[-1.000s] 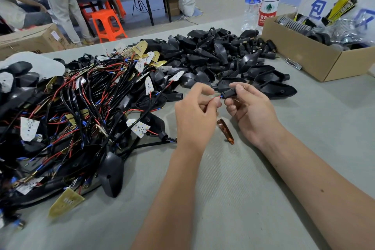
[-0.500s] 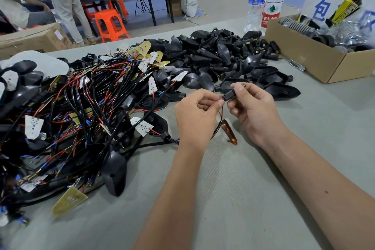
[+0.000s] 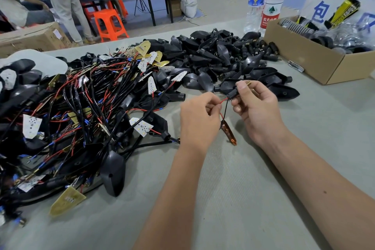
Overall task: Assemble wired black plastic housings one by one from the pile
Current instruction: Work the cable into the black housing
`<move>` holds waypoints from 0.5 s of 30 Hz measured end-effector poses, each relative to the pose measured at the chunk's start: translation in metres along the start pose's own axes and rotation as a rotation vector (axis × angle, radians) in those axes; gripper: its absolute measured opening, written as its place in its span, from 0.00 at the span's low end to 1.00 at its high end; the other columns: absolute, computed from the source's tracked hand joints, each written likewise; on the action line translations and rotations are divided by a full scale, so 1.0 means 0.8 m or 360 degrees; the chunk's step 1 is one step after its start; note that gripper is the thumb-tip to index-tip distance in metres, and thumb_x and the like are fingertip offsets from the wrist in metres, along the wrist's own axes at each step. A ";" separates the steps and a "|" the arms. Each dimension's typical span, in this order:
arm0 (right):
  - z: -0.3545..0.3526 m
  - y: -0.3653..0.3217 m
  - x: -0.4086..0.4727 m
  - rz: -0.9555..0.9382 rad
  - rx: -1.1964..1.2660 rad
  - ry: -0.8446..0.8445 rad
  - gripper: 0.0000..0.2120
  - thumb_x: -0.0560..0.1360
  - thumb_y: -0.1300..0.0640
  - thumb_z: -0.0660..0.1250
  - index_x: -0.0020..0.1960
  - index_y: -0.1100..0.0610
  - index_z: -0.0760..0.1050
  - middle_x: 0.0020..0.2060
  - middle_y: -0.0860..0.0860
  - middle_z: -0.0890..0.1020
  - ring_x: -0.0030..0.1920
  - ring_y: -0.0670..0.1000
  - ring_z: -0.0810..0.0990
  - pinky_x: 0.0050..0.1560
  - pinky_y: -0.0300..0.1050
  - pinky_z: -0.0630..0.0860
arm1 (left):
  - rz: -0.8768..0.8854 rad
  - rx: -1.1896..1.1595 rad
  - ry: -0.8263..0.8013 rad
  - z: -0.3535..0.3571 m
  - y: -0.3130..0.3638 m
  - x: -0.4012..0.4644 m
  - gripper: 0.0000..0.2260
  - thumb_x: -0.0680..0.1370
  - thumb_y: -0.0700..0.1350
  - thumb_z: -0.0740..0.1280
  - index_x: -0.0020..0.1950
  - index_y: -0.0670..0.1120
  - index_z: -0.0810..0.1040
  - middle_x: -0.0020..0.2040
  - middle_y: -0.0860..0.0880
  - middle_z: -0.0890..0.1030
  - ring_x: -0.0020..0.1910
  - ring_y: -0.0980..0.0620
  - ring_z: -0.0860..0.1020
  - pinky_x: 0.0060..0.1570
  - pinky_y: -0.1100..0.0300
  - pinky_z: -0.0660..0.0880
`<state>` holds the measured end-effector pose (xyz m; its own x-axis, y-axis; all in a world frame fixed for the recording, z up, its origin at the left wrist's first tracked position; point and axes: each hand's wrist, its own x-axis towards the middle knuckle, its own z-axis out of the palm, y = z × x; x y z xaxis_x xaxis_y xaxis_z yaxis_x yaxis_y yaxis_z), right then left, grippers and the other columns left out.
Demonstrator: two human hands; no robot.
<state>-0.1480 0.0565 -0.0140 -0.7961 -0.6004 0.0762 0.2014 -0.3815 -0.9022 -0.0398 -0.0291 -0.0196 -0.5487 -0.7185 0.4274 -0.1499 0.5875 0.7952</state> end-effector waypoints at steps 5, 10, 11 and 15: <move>0.000 -0.001 -0.001 -0.0038 -0.0066 -0.0011 0.03 0.81 0.59 0.69 0.49 0.57 0.78 0.33 0.49 0.81 0.33 0.47 0.78 0.33 0.38 0.75 | 0.0189 0.0175 -0.0049 -0.001 -0.002 0.001 0.08 0.75 0.34 0.70 0.41 0.46 0.82 0.35 0.54 0.80 0.35 0.55 0.77 0.41 0.50 0.78; 0.001 -0.001 0.000 -0.0002 -0.0103 -0.0025 0.07 0.82 0.58 0.69 0.46 0.58 0.75 0.30 0.48 0.79 0.31 0.47 0.77 0.30 0.39 0.72 | 0.0102 0.0030 -0.0103 0.000 -0.006 0.000 0.09 0.74 0.33 0.70 0.40 0.46 0.82 0.33 0.55 0.78 0.33 0.58 0.74 0.39 0.57 0.77; 0.001 0.000 0.000 0.0003 -0.0109 -0.0038 0.07 0.82 0.58 0.69 0.45 0.58 0.75 0.30 0.48 0.79 0.31 0.47 0.77 0.30 0.38 0.72 | 0.0079 0.0000 -0.0122 0.000 -0.007 0.001 0.09 0.74 0.32 0.70 0.40 0.46 0.82 0.33 0.54 0.78 0.33 0.59 0.74 0.38 0.59 0.76; 0.000 0.004 0.001 -0.0078 -0.0189 0.0013 0.06 0.81 0.58 0.69 0.47 0.58 0.75 0.31 0.47 0.80 0.31 0.47 0.78 0.30 0.38 0.74 | 0.0079 -0.0032 -0.0152 0.000 -0.004 -0.001 0.10 0.74 0.33 0.69 0.39 0.48 0.81 0.33 0.55 0.78 0.33 0.59 0.74 0.37 0.65 0.73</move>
<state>-0.1480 0.0551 -0.0167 -0.8078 -0.5774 0.1182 0.0937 -0.3239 -0.9415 -0.0388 -0.0305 -0.0222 -0.6312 -0.6492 0.4243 -0.1047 0.6134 0.7828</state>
